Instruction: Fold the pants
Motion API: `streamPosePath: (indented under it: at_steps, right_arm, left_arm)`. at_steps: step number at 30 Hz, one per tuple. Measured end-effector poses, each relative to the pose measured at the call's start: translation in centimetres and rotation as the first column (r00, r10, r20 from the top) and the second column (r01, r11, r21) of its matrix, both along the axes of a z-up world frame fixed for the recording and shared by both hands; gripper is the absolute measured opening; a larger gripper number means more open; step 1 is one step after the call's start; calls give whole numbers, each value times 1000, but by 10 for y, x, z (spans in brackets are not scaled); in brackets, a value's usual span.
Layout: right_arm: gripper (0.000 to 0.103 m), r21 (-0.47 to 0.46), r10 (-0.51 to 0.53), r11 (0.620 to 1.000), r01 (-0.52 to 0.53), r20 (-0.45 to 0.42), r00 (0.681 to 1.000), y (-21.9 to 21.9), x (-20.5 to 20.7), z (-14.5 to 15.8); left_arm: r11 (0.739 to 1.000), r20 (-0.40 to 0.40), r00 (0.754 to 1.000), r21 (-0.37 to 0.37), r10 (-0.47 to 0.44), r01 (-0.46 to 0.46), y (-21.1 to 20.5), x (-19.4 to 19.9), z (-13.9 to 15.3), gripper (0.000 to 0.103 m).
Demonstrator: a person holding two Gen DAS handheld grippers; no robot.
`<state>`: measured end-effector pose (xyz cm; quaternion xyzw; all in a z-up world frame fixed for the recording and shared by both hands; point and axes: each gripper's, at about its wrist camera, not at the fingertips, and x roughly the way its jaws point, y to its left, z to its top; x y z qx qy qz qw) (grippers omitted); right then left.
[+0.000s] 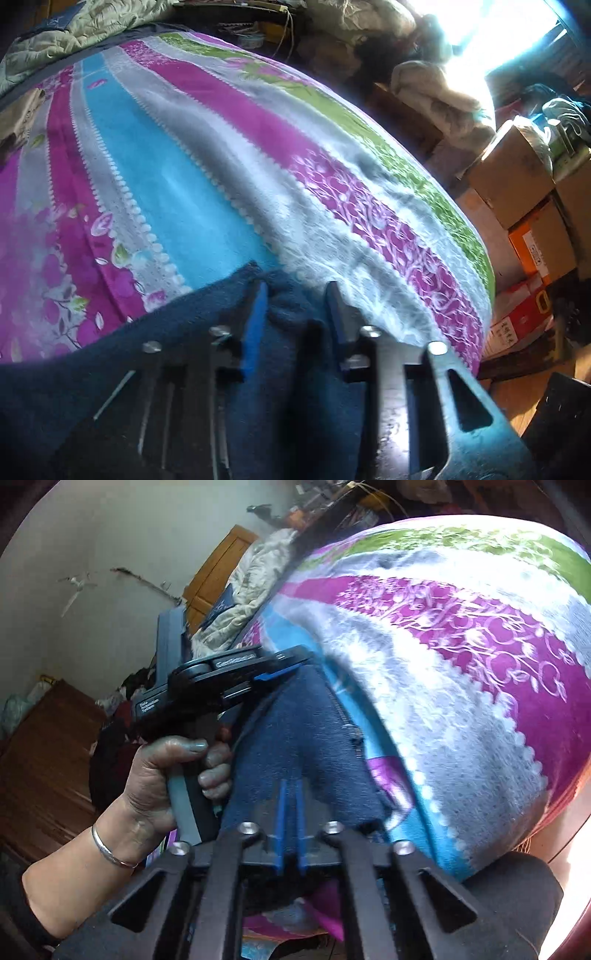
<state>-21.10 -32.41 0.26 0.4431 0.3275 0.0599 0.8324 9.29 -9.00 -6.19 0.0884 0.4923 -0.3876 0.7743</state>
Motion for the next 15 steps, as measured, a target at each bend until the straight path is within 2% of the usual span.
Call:
streamPosePath:
  at_steps: [1,2,3,4,5,6,7,8,10,13,15]
  right_arm:
    - [0,71,-14,997,14,4,1000,-8,-6,-8]
    - [0,116,-44,992,45,-12,999,-15,-11,-12]
    - [0,84,-59,995,60,-17,998,-16,-14,-6]
    - [0,-9,-68,998,68,-16,998,-12,-15,7]
    - [0,-109,-79,991,78,-10,997,-7,-15,20]
    - [0,-164,-89,983,88,-1,996,-3,-16,31]
    - [3,-177,-92,980,93,13,996,-1,-16,39]
    - [5,-186,-88,978,93,36,995,3,-16,49]
    - [5,-236,-34,970,49,69,997,19,-10,64]
    - [5,-281,107,956,-84,66,992,57,9,69]
    - [5,-269,165,951,-149,38,986,78,16,57]
  left_arm:
    - [999,-12,999,-12,37,-37,7,13,0,2]
    - [997,-22,997,-11,78,-79,15,28,1,2]
    - [985,33,987,59,158,-160,22,39,5,3]
    - [961,74,967,116,243,-251,34,53,11,8]
    - [962,33,964,61,264,-265,49,60,19,12]
    - [958,-21,959,-30,284,-284,69,65,32,14]
    - [950,-39,954,-83,299,-301,86,65,42,19]
    - [945,-35,952,-115,305,-307,103,63,55,31]
    - [950,-7,961,-151,276,-274,134,49,73,42]
    - [969,11,974,-105,226,-224,168,19,74,42]
    - [969,5,975,-109,223,-221,196,1,65,44]
